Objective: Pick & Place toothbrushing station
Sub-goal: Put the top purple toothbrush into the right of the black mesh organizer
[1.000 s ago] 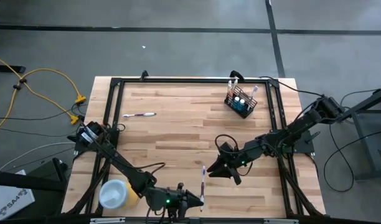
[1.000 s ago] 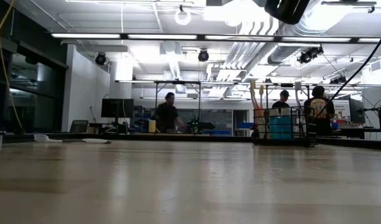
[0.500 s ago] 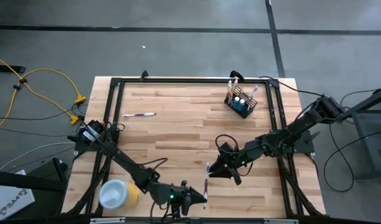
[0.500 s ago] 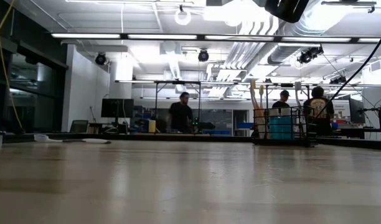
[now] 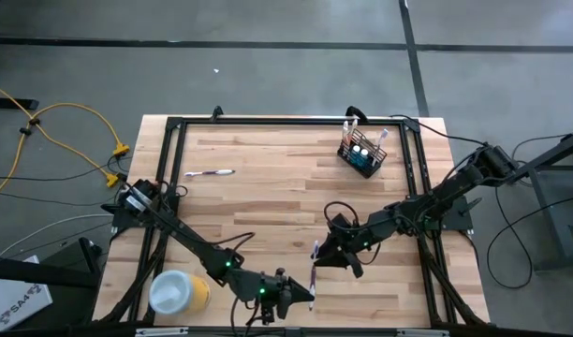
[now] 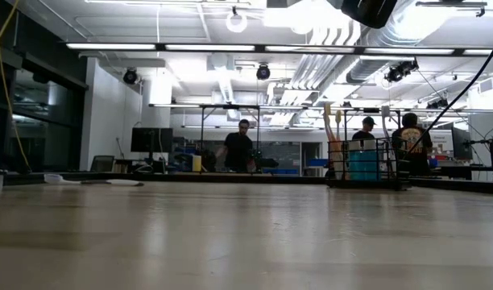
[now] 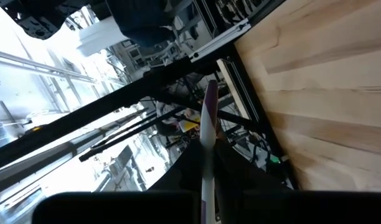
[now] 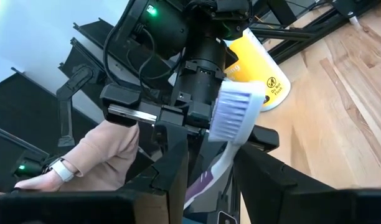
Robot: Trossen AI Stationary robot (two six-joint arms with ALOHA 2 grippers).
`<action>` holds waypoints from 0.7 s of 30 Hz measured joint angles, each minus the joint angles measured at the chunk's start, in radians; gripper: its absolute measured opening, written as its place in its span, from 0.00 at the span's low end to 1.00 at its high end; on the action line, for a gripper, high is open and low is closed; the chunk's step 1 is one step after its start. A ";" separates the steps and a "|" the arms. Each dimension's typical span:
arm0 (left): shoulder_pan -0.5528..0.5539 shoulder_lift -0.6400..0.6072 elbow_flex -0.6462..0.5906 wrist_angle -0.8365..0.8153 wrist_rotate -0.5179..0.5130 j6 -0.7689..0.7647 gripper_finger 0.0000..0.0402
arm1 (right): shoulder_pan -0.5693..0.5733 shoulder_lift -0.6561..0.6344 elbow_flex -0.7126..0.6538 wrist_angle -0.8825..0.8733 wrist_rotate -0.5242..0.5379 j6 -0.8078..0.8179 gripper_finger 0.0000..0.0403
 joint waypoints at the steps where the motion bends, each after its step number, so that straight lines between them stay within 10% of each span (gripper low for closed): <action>1: 0.003 0.000 0.000 0.000 0.002 0.000 0.02 | 0.000 0.000 0.000 0.000 0.000 0.001 0.30; 21: 0.008 0.000 0.000 0.000 -0.003 -0.019 0.02 | 0.000 0.000 0.000 -0.027 -0.001 0.026 0.22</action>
